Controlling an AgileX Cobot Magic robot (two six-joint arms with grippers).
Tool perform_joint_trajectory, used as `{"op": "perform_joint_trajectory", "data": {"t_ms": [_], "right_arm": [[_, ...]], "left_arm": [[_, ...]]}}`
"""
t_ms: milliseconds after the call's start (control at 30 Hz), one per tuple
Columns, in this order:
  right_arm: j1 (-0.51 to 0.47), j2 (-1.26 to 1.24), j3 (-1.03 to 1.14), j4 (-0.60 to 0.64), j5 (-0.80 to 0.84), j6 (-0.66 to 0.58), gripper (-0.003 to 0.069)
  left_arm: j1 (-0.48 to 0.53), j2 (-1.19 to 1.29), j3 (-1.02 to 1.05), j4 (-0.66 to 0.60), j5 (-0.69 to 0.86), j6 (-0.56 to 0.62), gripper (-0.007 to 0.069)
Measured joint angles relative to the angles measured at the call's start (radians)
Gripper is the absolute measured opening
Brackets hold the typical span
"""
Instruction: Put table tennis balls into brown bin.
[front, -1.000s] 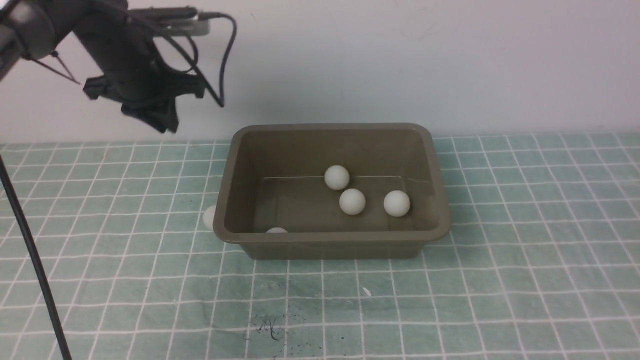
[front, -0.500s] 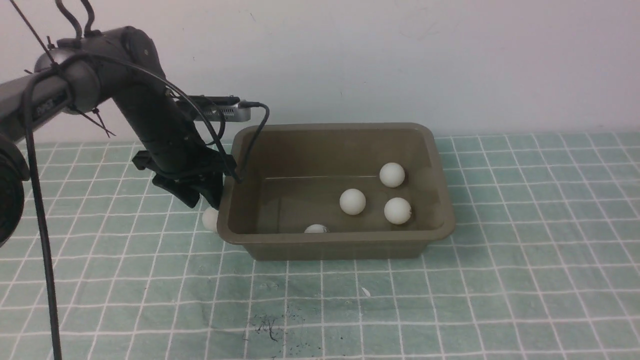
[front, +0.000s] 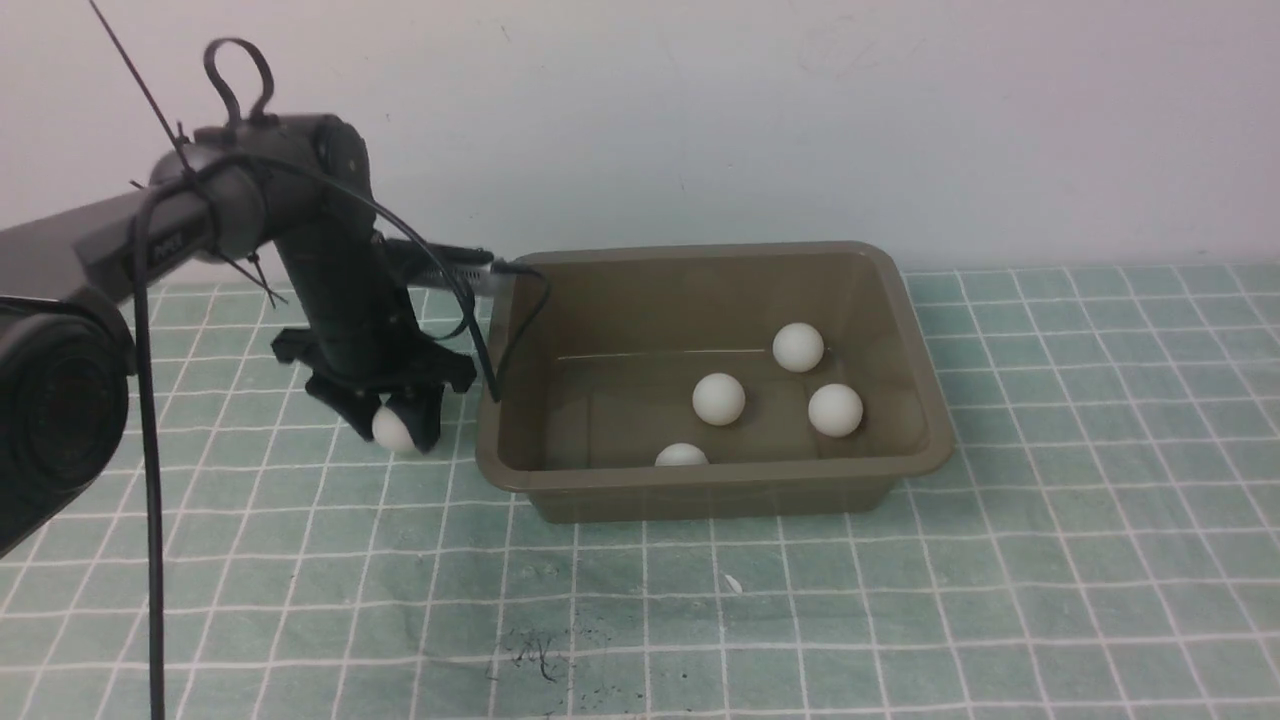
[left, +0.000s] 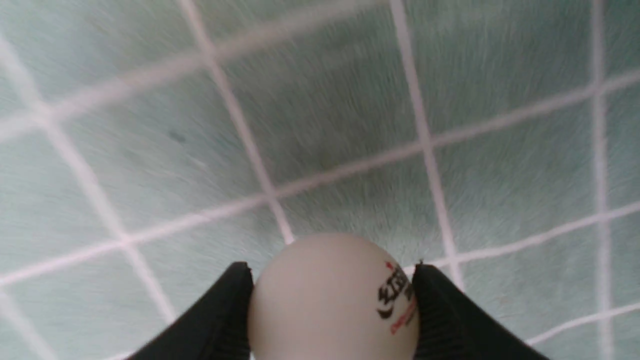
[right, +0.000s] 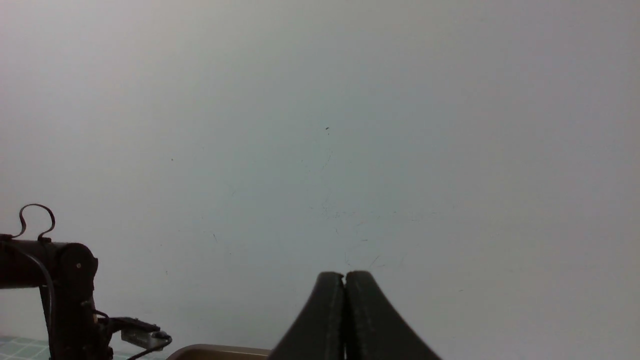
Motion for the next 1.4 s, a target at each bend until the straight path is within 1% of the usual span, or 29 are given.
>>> {"op": "perform_joint_trajectory", "data": {"t_ms": [133,233,367,400,433,500,600,633,667,700,733,767,833,900,933,967,1000,1067,1167,1267,1400], "right_arm": [[0.000,0.000,0.000,0.000,0.011,0.000,-0.0015],[0.000,0.000,0.000,0.000,0.022,0.000,-0.0015],[0.000,0.000,0.000,0.000,0.023,0.000,-0.0015],[0.000,0.000,0.000,0.000,0.023,0.000,-0.0015],[0.000,0.000,0.000,0.000,0.023,0.000,-0.0015],[0.000,0.000,0.000,-0.001,0.023,-0.001,-0.0015],[0.000,0.000,0.000,-0.020,0.024,-0.001,-0.0015],[0.000,0.000,0.000,-0.027,0.023,-0.001,-0.0015],[0.000,0.000,0.000,-0.030,0.023,-0.001,-0.0015],[0.000,0.000,0.000,-0.031,0.023,-0.001,-0.0015],[0.000,0.000,0.000,-0.032,0.024,-0.001,-0.0015],[0.000,-0.002,0.000,-0.032,0.028,-0.001,-0.0015],[0.000,-0.011,0.000,-0.032,0.056,0.018,-0.0015],[0.000,-0.013,0.000,-0.031,0.097,0.049,-0.0015],[0.000,-0.013,0.000,-0.031,0.121,0.065,-0.0015],[0.000,-0.013,0.000,-0.031,0.126,0.068,-0.0015],[0.000,-0.013,0.000,-0.031,0.156,0.083,-0.0015],[0.000,-0.013,0.000,-0.031,0.178,0.091,-0.0015],[0.000,-0.013,0.000,-0.034,0.182,0.095,-0.0015],[0.000,-0.013,0.000,-0.038,0.182,0.097,-0.0015],[0.000,-0.013,0.000,-0.038,0.182,0.097,-0.0015]], "left_arm": [[-0.004,-0.066,-0.094,-0.064,0.004,0.016,0.0353],[-0.049,-0.145,-0.175,-0.263,0.008,0.114,0.0353],[-0.118,-0.146,-0.189,-0.347,-0.020,0.157,0.0353],[-0.122,-0.143,-0.189,-0.347,-0.022,0.157,0.0353],[-0.158,-0.116,-0.189,-0.325,-0.051,0.151,0.0361],[-0.178,-0.095,-0.189,-0.289,-0.058,0.127,0.0395],[-0.200,-0.073,-0.204,-0.200,-0.037,0.051,0.0511],[-0.201,-0.072,-0.229,-0.175,-0.016,0.017,0.0534],[-0.201,-0.076,-0.246,-0.158,0.000,-0.004,0.0533],[-0.199,-0.083,-0.283,-0.130,0.015,-0.029,0.0514],[-0.199,-0.093,-0.309,-0.118,0.019,-0.047,0.0479],[-0.198,-0.109,-0.336,-0.098,0.019,-0.063,0.0411],[-0.194,-0.177,-0.357,-0.055,0.020,-0.079,0.0194],[-0.191,-0.251,-0.354,-0.041,0.028,-0.084,0.0081],[-0.190,-0.297,-0.345,-0.037,0.031,-0.090,0.0039],[-0.190,-0.307,-0.345,-0.036,0.032,-0.090,0.0034],[-0.190,-0.380,-0.314,-0.034,0.036,-0.093,0.0012],[-0.193,-0.492,-0.255,-0.033,0.037,-0.094,-0.0002],[-0.205,-0.639,-0.145,-0.033,0.038,-0.094,-0.0005],[-0.216,-0.817,0.049,-0.033,0.027,-0.088,-0.0005],[-0.219,-1.030,0.359,-0.033,-0.119,-0.085,-0.0005]]}}
